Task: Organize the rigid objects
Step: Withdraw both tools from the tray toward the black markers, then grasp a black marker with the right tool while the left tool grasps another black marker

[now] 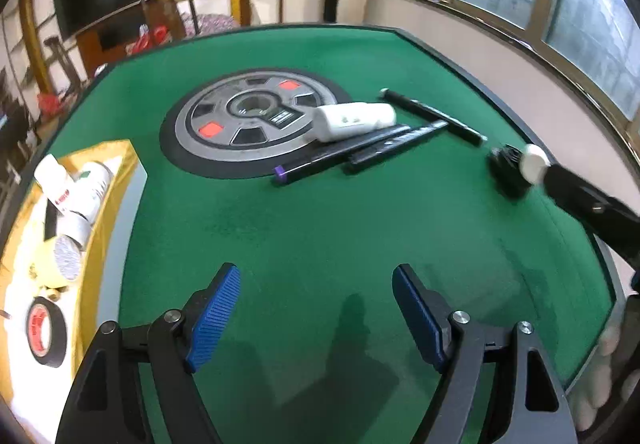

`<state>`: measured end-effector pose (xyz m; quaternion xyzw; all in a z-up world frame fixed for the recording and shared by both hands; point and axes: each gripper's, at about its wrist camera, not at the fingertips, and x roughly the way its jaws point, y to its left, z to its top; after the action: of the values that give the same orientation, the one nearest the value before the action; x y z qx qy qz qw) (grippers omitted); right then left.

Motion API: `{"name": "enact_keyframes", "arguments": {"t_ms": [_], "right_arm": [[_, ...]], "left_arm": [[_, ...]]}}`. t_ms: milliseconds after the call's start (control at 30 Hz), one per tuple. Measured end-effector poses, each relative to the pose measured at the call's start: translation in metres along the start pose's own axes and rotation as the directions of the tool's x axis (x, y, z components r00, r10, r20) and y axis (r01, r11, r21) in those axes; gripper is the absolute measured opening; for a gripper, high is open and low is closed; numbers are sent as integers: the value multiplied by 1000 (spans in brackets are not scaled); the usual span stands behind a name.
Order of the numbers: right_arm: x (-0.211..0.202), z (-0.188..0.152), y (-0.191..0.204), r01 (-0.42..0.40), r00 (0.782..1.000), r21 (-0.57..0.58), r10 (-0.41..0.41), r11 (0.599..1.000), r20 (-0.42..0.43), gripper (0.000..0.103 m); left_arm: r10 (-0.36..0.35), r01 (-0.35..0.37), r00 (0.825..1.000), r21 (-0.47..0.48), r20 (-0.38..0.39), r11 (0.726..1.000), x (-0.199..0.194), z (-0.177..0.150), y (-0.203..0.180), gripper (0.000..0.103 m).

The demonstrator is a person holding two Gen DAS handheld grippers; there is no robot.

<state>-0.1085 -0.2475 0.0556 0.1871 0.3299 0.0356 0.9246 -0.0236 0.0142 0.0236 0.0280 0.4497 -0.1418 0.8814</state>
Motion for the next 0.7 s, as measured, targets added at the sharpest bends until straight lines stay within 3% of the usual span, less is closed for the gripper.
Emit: {"name": "enact_keyframes", "arguments": {"t_ms": [133,267,433,567,700], "right_arm": [[11,14,-10,49,998,-19,-50,999,-24,71],[26,38,-12,104,994,-63,-106,993,-31,71],[61,74,-12,137,986,-87,-144,987,-79,71],[105,95,-9,212,958,-147,-235,966,-162,70],[147,111,0,270,914,-252,-330,929,-237,70]], "left_arm": [[-41,39,999,-69,-21,997,17,-3,13,82],[-48,48,999,-60,-3,997,18,-4,12,84],[-101,102,995,-67,19,992,21,-2,15,97],[-118,119,993,-52,14,992,23,-1,12,102],[-123,124,992,-51,16,991,25,-1,14,102]]}}
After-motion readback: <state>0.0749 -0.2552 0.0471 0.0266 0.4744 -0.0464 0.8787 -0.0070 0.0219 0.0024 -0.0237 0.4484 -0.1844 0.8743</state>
